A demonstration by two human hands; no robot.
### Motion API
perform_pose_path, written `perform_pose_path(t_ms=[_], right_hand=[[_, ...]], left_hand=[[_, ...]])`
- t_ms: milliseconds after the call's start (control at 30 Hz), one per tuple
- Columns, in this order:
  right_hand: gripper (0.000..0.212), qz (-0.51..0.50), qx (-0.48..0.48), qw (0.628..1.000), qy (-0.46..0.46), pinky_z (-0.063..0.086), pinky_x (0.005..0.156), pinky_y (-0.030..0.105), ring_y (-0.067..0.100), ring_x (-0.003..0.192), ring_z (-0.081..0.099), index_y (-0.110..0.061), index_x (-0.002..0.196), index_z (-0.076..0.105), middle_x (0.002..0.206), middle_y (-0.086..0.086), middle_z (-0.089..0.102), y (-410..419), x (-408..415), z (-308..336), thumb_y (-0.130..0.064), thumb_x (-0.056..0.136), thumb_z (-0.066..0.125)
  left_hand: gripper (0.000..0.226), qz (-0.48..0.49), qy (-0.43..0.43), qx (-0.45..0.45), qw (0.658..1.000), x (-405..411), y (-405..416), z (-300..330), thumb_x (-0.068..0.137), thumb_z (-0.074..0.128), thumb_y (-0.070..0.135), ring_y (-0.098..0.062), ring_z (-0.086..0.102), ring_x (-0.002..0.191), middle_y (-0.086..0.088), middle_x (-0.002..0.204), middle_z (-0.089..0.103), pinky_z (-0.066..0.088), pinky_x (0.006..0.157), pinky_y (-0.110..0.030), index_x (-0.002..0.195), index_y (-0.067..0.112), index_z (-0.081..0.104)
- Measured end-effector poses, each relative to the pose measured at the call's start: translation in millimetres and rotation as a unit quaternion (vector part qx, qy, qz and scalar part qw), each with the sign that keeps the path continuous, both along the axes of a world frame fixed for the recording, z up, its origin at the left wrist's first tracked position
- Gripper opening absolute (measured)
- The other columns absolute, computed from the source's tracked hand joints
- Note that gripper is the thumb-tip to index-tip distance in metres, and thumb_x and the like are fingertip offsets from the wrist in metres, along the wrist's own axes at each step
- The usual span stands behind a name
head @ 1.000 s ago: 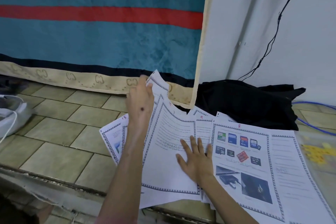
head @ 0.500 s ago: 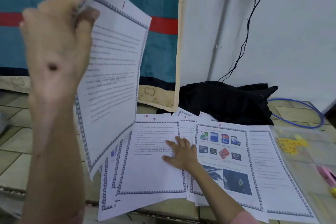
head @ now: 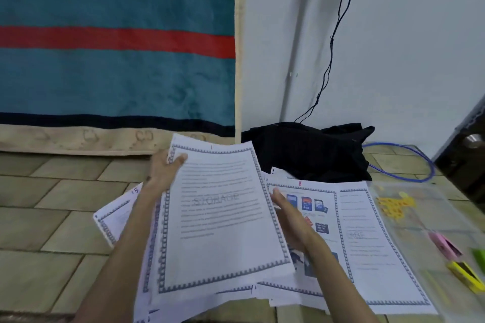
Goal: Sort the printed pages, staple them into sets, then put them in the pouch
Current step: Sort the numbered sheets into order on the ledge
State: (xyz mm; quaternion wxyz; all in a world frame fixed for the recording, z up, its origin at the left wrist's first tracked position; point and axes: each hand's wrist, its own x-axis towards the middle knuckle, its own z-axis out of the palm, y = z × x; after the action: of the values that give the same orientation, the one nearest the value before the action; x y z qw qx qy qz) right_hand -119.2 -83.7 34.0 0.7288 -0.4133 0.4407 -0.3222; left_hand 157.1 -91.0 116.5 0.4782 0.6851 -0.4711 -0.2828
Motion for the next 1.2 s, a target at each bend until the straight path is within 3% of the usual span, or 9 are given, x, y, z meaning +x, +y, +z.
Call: perform_pose_path(t_ms=[133,233,433,533,600,700,933,1100,1200], right_hand=[[0.025,-0.024,-0.022,0.992,0.118,0.054,0.069,0.024,0.016,0.083,0.070,-0.014,0.113,0.065,0.098,0.004,0.074,5.4,-20.9,0.2,-0.012,0.089,0.058],[0.028,-0.114,-0.058,0.957,0.260,0.045,0.046,0.014,0.011,0.056,0.062,-0.003,0.108,0.063,0.075,0.004,0.068,3.7,-46.5,-5.7,0.003,0.082,0.053],[0.067,-0.262,-0.169,0.810,0.498,0.034,0.054,0.034,0.036,0.073,0.050,-0.023,0.138,0.038,0.095,0.025,0.052,-2.0,-78.4,-25.7,0.009,0.079,0.040],[0.062,-0.285,-0.182,0.727,0.598,0.039,0.067,0.044,0.044,0.088,0.050,-0.025,0.144,0.033,0.109,0.030,0.046,0.1,-76.3,-42.3,-0.002,0.088,0.046],[0.047,-0.281,-0.196,0.693,0.635,0.045,0.074,0.050,0.045,0.092,0.051,-0.021,0.136,0.047,0.110,0.029,0.049,5.5,-72.2,-55.8,-0.014,0.090,0.052],[0.030,-0.295,-0.226,0.659,0.654,0.047,0.070,0.049,0.044,0.089,0.053,-0.015,0.114,0.066,0.104,0.026,0.054,8.2,-69.6,-68.4,-0.011,0.085,0.060],[0.021,-0.311,-0.233,0.668,0.635,0.047,0.071,0.046,0.041,0.079,0.055,-0.012,0.106,0.067,0.101,0.019,0.052,14.5,-71.2,-61.4,-0.009,0.089,0.054],[0.023,-0.343,-0.210,0.677,0.616,0.048,0.070,0.046,0.041,0.077,0.054,-0.013,0.110,0.065,0.099,0.018,0.048,19.0,-90.3,-60.9,-0.009,0.091,0.052],[0.035,-0.327,-0.185,0.719,0.585,0.048,0.071,0.044,0.040,0.084,0.057,-0.018,0.128,0.051,0.108,0.018,0.048,17.6,-94.8,-58.7,-0.017,0.093,0.051]], left_hand=[[0.017,-0.035,-0.016,0.090,0.995,-38.1,-3.3,-62.5,0.092,0.058,0.021,-0.021,0.051,0.085,-0.011,0.083,0.056,0.037,0.062,-0.032,0.084,0.006,0.057],[0.041,-0.097,0.027,0.088,0.991,-60.8,3.3,-86.1,0.091,0.059,0.029,-0.025,0.054,0.118,-0.008,0.125,0.060,0.045,0.096,-0.034,0.125,0.007,0.054],[0.081,-0.150,-0.329,0.179,0.915,-53.0,12.5,-132.7,0.085,0.002,0.070,-0.022,-0.004,0.147,-0.004,0.159,-0.001,-0.005,0.116,-0.045,0.151,0.023,0.009],[0.089,-0.136,-0.371,0.167,0.903,-46.2,16.2,-153.5,0.076,-0.012,0.073,-0.019,-0.009,0.146,0.000,0.159,-0.006,-0.010,0.115,-0.042,0.150,0.027,0.003],[0.081,-0.130,-0.385,0.164,0.899,-43.9,14.1,-158.4,0.082,-0.004,0.072,-0.018,-0.009,0.146,0.001,0.159,-0.006,-0.008,0.116,-0.042,0.150,0.028,0.003],[0.113,-0.121,-0.395,0.160,0.897,-44.0,10.8,-160.4,0.057,-0.030,0.078,-0.019,-0.006,0.147,0.000,0.159,-0.002,-0.006,0.117,-0.042,0.150,0.025,0.005],[0.068,-0.086,-0.382,0.221,0.893,-48.1,10.8,-150.0,0.087,0.022,0.070,-0.030,-0.007,0.145,-0.006,0.159,-0.002,-0.007,0.110,-0.062,0.147,0.039,0.014],[0.070,0.005,-0.278,0.186,0.942,-38.7,7.5,-139.9,0.084,0.054,0.055,-0.028,0.009,0.144,-0.010,0.157,0.013,0.006,0.115,-0.052,0.143,0.024,0.035],[0.083,0.093,-0.261,0.234,0.932,-26.2,9.7,-129.3,0.077,0.063,0.058,-0.036,0.015,0.139,-0.017,0.152,0.018,0.016,0.111,-0.054,0.142,0.015,0.034]])
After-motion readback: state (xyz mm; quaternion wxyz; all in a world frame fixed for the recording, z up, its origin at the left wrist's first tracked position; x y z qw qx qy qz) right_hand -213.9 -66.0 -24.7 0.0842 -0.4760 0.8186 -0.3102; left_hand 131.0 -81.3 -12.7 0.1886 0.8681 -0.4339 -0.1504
